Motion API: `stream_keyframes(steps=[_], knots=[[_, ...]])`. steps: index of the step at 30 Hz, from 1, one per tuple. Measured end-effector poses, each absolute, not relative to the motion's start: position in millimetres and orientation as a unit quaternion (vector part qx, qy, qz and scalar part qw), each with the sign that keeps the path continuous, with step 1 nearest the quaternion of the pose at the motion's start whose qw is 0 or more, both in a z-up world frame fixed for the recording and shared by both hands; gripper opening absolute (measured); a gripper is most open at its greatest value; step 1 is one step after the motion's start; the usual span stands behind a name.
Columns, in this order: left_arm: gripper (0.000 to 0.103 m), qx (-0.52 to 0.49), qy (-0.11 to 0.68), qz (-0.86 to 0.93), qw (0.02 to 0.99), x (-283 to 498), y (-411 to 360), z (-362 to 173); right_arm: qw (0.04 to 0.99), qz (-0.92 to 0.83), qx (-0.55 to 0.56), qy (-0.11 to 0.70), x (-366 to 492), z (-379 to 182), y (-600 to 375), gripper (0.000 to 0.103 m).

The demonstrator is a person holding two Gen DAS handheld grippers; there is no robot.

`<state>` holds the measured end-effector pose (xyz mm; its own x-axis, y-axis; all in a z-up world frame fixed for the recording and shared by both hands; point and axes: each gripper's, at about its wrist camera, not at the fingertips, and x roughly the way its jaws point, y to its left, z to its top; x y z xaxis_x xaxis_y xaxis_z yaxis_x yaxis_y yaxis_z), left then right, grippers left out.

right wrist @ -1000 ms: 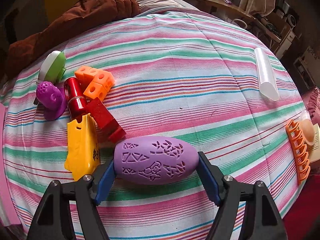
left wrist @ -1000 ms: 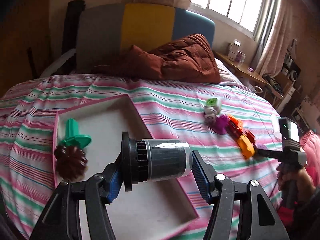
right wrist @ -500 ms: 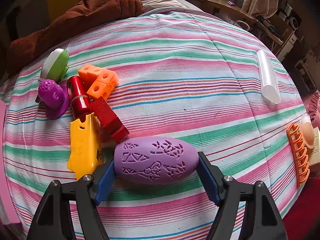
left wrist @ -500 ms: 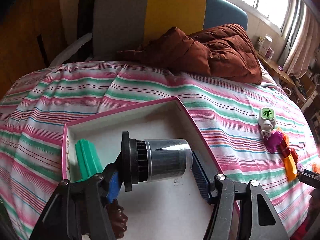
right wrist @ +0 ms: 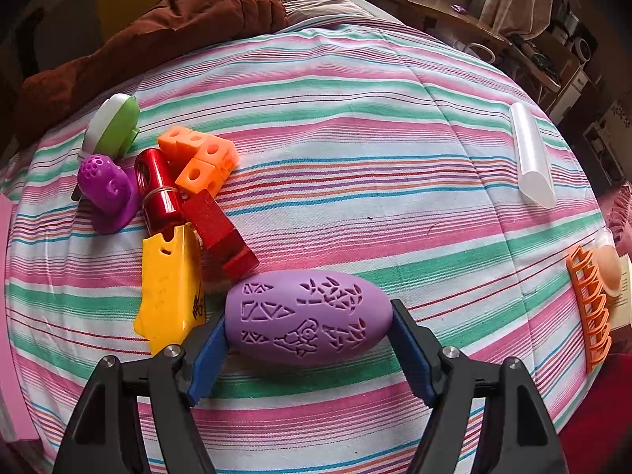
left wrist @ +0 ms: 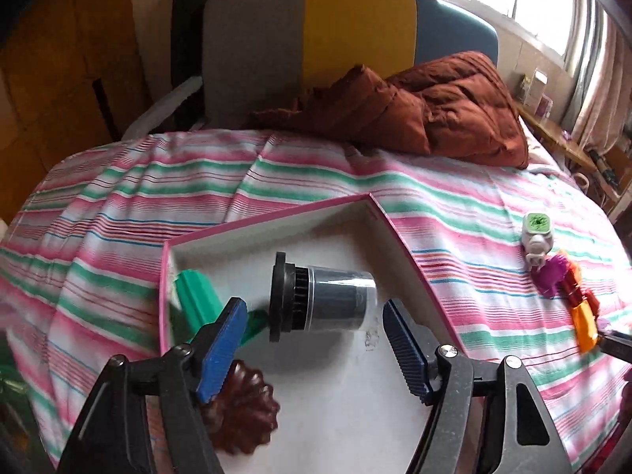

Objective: Organize rigid objects
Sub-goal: 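Place the cylinder in the tray with the left gripper while the right gripper grasps the purple egg, then carry the purple egg into the tray and open the right gripper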

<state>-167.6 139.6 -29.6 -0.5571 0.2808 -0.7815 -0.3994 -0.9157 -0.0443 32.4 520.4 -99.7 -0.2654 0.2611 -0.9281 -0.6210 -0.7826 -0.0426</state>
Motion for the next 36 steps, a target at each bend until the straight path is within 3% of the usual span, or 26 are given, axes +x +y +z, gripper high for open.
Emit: stream_keyframes(steps=[7, 17, 36], knots=[[0.079, -0.402, 0.047, 0.893, 0.196, -100.5, 121.3, -8.9, 0.284, 0.779, -0.535, 0.165, 30.0, -101.1, 520.5, 0.077], [0.079, -0.401, 0.079, 0.891, 0.2, -32.0, 113.2, -16.1, 0.288, 0.781, -0.531, 0.158, 30.7, -100.1, 514.8, 0.077], [0.079, -0.416, 0.073, 0.888, 0.179, -8.7, 86.3, -30.1, 0.295, 0.788, -0.522, 0.141, 35.9, -94.6, 504.8, 0.077]])
